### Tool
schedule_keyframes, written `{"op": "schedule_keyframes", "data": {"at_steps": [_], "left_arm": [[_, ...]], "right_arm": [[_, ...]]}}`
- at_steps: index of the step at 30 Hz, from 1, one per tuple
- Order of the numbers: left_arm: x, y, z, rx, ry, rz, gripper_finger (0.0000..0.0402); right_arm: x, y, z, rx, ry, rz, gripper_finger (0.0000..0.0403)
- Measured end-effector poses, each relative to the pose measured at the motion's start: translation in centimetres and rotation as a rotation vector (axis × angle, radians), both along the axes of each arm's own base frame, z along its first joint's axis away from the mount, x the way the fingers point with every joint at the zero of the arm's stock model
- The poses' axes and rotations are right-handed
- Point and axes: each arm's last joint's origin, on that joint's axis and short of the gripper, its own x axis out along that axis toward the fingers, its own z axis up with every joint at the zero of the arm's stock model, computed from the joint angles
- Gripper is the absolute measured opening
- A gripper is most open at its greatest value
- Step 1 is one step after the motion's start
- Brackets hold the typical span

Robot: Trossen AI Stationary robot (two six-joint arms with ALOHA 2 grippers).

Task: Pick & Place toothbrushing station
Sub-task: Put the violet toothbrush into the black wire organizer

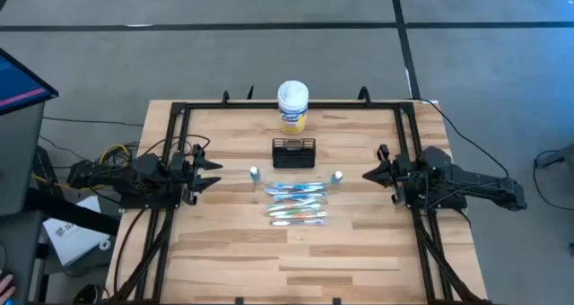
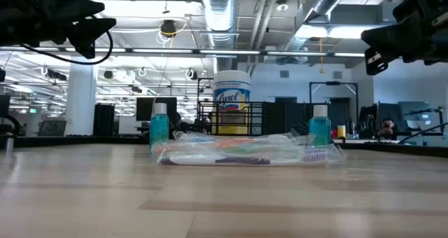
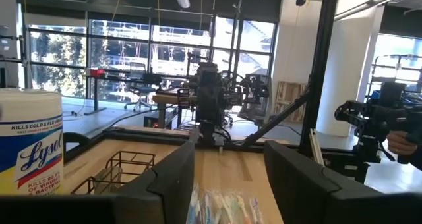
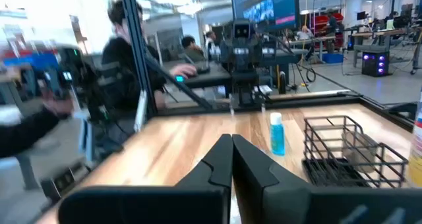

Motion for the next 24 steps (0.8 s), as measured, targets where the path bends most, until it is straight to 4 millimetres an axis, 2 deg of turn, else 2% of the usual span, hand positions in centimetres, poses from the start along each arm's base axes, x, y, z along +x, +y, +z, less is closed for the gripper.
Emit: {"op": "schedule_keyframes", "data": {"at_steps": [3, 9, 14, 24], "left_arm": [[0.0, 0.0, 0.0, 0.000, -0.003, 0.000, 0.0177], [0.0, 0.0, 0.1, -0.001, -0.009, 0.000, 0.0177], [0.0, 0.0, 0.1, 0.000, -0.010, 0.000, 0.0177], [0.0, 0.0, 0.1, -0.048, -0.012, -0.010, 0.0177]], "right_arm": [[0.0, 0.0, 0.4, 0.055, -0.032, 0.008, 0.0000], [0.1, 0.5, 0.6, 0.058, -0.047, 0.052, 0.0000], [0.9, 1.3, 0.7, 0.077, 0.022, 0.084, 0.0000], [4.2, 3.7, 2.9, 0.012, 0.230, 0.121, 0.0000]]}}
